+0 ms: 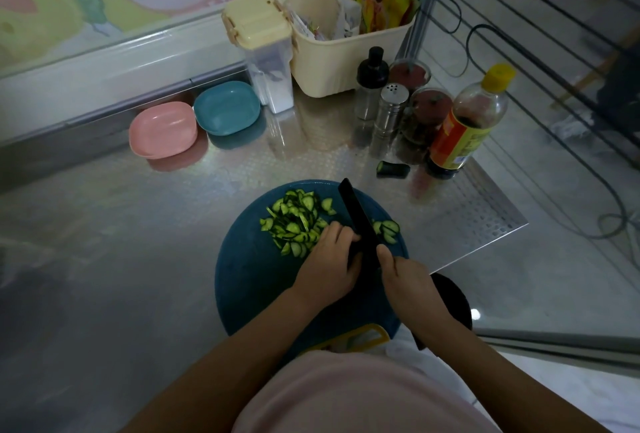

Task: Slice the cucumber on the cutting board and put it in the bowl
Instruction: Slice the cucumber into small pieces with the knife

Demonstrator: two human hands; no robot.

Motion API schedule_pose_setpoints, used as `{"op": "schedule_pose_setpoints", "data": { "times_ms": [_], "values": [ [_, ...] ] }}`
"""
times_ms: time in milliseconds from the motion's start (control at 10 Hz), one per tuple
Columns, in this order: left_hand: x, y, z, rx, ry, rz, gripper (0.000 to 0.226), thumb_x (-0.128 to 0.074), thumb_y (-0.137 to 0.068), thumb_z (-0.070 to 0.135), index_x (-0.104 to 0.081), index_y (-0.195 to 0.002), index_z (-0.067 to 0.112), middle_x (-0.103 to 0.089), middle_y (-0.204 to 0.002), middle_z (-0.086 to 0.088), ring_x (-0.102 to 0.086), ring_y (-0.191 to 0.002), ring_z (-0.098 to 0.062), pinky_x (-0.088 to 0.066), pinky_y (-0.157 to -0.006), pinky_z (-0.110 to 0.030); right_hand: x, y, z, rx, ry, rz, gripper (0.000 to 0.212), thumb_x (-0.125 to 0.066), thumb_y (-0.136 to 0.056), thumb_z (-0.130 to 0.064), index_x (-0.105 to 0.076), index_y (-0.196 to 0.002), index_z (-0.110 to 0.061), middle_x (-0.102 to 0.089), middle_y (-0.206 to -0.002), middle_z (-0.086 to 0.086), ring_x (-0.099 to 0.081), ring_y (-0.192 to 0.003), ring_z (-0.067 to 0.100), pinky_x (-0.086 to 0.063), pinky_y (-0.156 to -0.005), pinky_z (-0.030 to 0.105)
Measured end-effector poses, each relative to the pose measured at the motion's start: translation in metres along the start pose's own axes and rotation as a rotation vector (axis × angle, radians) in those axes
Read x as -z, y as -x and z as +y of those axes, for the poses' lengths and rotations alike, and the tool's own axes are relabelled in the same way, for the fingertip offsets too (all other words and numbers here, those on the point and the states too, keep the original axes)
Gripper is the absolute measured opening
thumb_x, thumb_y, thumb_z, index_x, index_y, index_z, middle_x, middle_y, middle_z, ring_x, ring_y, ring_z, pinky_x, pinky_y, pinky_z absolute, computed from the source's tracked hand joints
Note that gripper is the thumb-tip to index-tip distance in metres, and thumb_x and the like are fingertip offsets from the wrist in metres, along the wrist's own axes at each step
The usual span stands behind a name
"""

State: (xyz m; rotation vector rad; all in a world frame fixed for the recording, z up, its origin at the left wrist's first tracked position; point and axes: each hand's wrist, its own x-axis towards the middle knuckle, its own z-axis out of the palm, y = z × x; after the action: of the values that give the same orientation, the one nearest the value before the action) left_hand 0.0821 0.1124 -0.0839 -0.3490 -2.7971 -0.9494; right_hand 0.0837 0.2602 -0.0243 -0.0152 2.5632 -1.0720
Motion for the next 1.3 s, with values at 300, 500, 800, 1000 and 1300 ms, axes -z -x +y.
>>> {"op": "schedule_pose_setpoints", "data": {
  "times_ms": [300, 500, 800, 1000, 1300],
  "values": [
    [0.0, -0.002, 0.003, 0.031, 0.006, 0.014, 0.016, -0.041, -0.09, 0.017, -0.052, -0.09, 0.005, -0.045, -0.09, -0.009, -0.045, -0.078, -0.022, -0.041, -0.068, -0.034, 0.012, 0.007, 0.003, -0.005, -0.041, -0.011, 0.079, -0.007, -0.063, -0.069, -0.044, -0.072, 0.0, -0.04, -0.056, -0.001, -0.035, -0.051, 0.008, -0.038, -0.066, 0.002],
    [-0.001, -0.002, 0.003, 0.049, 0.011, 0.001, 0.017, -0.039, -0.09, 0.019, -0.05, -0.09, 0.007, -0.045, -0.09, -0.009, -0.043, -0.08, -0.02, -0.038, -0.069, -0.032, 0.007, 0.009, -0.003, -0.023, -0.014, -0.169, 0.059, -0.031, -0.095, -0.051, -0.049, -0.08, 0.003, -0.041, -0.055, -0.001, -0.033, -0.048, 0.006, -0.042, -0.055, 0.012],
    [-0.002, 0.0, 0.003, 0.034, -0.006, 0.006, 0.017, -0.039, -0.091, 0.018, -0.052, -0.093, 0.007, -0.046, -0.093, -0.007, -0.045, -0.082, -0.019, -0.04, -0.072, -0.029, -0.008, -0.004, 0.015, 0.122, 0.229, -0.04, 0.065, -0.089, -0.051, -0.009, -0.051, -0.102, 0.004, -0.045, -0.043, 0.002, -0.032, -0.032, 0.007, -0.011, -0.039, 0.021],
    [-0.001, -0.002, 0.002, 0.037, -0.013, 0.005, 0.016, -0.041, -0.09, 0.018, -0.051, -0.09, 0.006, -0.046, -0.091, -0.009, -0.045, -0.082, -0.022, -0.041, -0.072, -0.035, 0.001, 0.006, 0.003, 0.122, 0.047, 0.033, 0.078, -0.01, -0.065, -0.069, -0.043, -0.073, 0.001, -0.04, -0.056, -0.003, -0.035, -0.051, 0.006, -0.041, -0.058, 0.01],
    [-0.002, -0.002, 0.005, 0.041, 0.004, 0.011, 0.017, -0.041, -0.091, 0.019, -0.051, -0.088, 0.006, -0.045, -0.09, -0.009, -0.044, -0.08, -0.022, -0.039, -0.071, -0.034, 0.007, 0.009, 0.002, 0.005, -0.091, -0.035, 0.078, -0.01, -0.062, -0.07, -0.039, -0.071, 0.002, -0.04, -0.058, -0.002, -0.035, -0.051, 0.006, -0.04, -0.061, 0.004]
  ]
}}
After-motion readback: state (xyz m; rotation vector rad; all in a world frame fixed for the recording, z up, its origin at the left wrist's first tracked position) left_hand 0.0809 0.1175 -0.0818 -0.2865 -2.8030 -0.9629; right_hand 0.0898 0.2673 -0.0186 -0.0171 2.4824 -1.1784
